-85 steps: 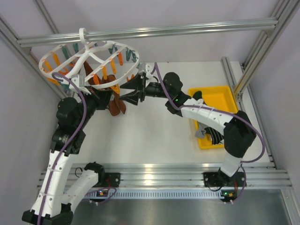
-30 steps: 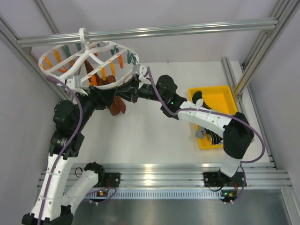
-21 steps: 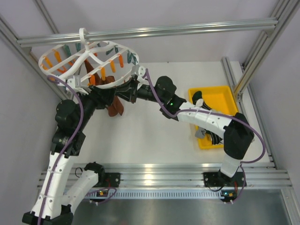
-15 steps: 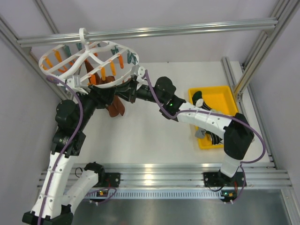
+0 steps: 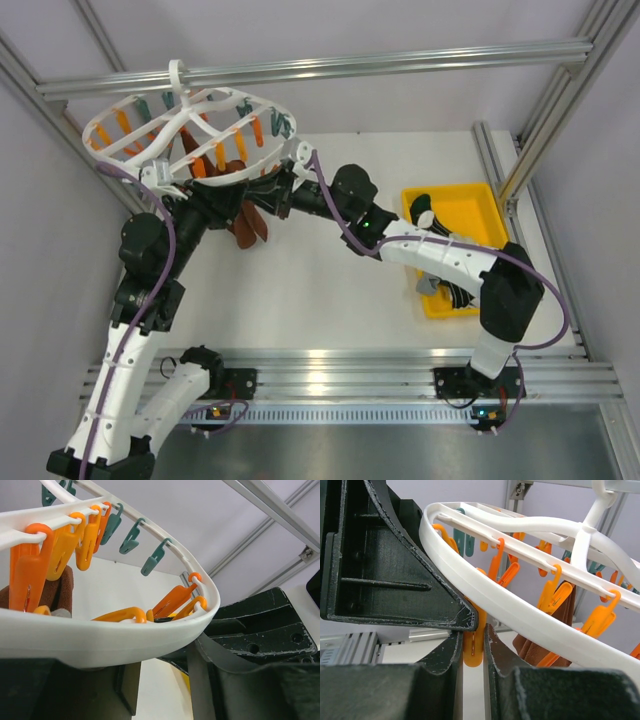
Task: Clip the socks to the hanger
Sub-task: Open the clamp at the hanger.
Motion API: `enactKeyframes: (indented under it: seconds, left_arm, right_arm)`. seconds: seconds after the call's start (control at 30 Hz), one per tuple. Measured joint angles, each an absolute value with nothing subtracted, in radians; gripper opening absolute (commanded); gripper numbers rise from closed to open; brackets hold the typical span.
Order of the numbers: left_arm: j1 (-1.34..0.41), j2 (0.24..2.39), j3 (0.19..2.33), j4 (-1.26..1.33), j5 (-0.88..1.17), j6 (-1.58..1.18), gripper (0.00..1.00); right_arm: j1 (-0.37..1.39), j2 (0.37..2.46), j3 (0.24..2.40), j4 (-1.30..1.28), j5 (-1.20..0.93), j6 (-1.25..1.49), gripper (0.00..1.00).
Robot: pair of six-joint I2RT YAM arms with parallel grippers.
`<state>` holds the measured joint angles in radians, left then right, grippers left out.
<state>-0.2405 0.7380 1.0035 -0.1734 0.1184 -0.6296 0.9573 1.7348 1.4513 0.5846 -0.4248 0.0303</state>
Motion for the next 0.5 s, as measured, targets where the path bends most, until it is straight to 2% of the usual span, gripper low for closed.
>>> enactKeyframes:
  seconds: [0.13,0.17,0.27,0.3,0.33,0.43,0.5]
  left_arm:
    - [-0.243,0.737,0.997,-0.172,0.117,-0.633,0.18]
    - [-0.243,0.737,0.996,-0.173,0.118,-0.633,0.1]
    - [-0.244,0.735,0.992,-0.175,0.12,-0.638,0.0]
    - [-0.244,0.735,0.992,-0.175,0.123,-0.639,0.0]
    - [-0.244,0.735,0.991,-0.177,0.123,-0.641,0.0]
    - [-0.244,0.735,0.988,-0.177,0.121,-0.645,0.0]
    - [-0.244,0.736,0.986,-0.177,0.119,-0.645,0.0]
  right_arm:
    - [0.957,1.73,1.436,0.593,-0.422,0.031,0.01]
    - [0.957,1.728,1.433,0.593,-0.422,0.031,0.03]
    - [0.957,1.721,1.424,0.588,-0.419,0.03,0.16]
    - [0.957,1.718,1.42,0.587,-0.418,0.032,0.21]
    - [0.957,1.716,1.42,0.581,-0.419,0.035,0.31]
    - [0.957,1.708,1.416,0.556,-0.451,0.038,0.41]
    - [0.956,1.702,1.414,0.532,-0.471,0.045,0.44]
